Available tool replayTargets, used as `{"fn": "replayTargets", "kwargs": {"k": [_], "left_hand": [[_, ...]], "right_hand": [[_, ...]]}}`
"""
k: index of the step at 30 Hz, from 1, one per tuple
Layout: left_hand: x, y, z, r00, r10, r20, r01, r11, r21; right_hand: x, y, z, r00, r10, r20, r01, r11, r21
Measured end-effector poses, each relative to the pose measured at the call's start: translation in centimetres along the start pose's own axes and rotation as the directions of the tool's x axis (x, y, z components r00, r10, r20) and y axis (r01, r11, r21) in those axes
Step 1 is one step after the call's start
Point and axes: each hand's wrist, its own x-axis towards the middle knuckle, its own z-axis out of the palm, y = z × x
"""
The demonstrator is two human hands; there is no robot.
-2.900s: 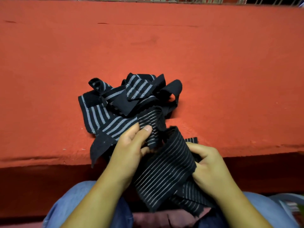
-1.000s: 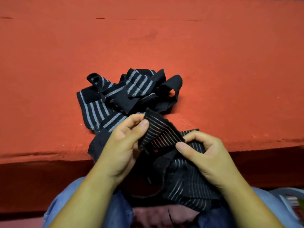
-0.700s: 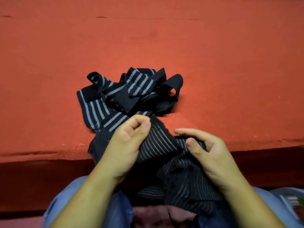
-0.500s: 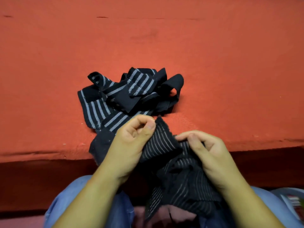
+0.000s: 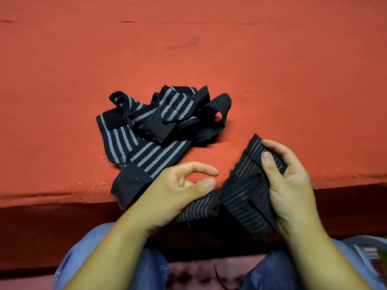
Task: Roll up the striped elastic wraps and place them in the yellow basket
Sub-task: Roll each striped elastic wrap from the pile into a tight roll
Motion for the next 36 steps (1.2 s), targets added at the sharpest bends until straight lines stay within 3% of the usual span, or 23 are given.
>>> {"fn": "replayTargets", "kwargs": {"k": [3, 6, 9, 13, 17, 22, 29, 32, 36], "left_hand": [[0.0, -0.3, 0.5, 1.0, 0.023, -0.006, -0.022, 0.995, 0.101], [-0.2, -0.8, 1.2, 0.997, 0.075, 0.006, -0.073, 0.935, 0.348], [-0.3, -0.6, 1.8, 0.988, 0.156, 0.01, -0.142, 0.865, 0.481], [-0.4, -0.6, 1.8, 0.983, 0.181, 0.004, -0.159, 0.854, 0.496], [-0.4, -0.7, 2.1, 0.987, 0.141, 0.075, -0.159, 0.831, 0.534], [-0.2, -1.0, 2.4, 0.973, 0.217, 0.082, -0.217, 0.725, 0.654], [0.0, -1.4, 2.0, 0.979, 0.194, 0.061, -0.188, 0.751, 0.633], [0.2, -1.5, 1.9, 0.989, 0.132, 0.064, -0.142, 0.735, 0.663], [0.1, -1.4, 1.8, 0.988, 0.145, 0.055, -0.146, 0.751, 0.644]], "right_hand": [[0.0, 0.3, -0.1, 0.998, -0.062, 0.012, 0.063, 0.987, -0.15], [-0.1, 0.6, 0.0, 0.998, -0.047, 0.034, 0.052, 0.984, -0.171], [-0.1, 0.8, 0.3, 0.998, 0.018, 0.068, -0.008, 0.989, -0.148], [-0.1, 0.9, 0.3, 0.998, 0.03, 0.053, -0.021, 0.986, -0.164], [0.2, 1.1, 0.1, 0.992, 0.117, -0.049, -0.121, 0.99, -0.07], [0.2, 1.1, 0.3, 0.976, 0.217, -0.025, -0.216, 0.976, 0.033], [-0.4, 0.8, 0.8, 0.994, 0.044, 0.102, -0.021, 0.977, -0.212], [-0.5, 0.5, 0.9, 0.99, 0.026, 0.135, -0.012, 0.994, -0.107], [-0.4, 0.1, 1.0, 0.963, 0.169, 0.212, -0.2, 0.97, 0.136]]}}
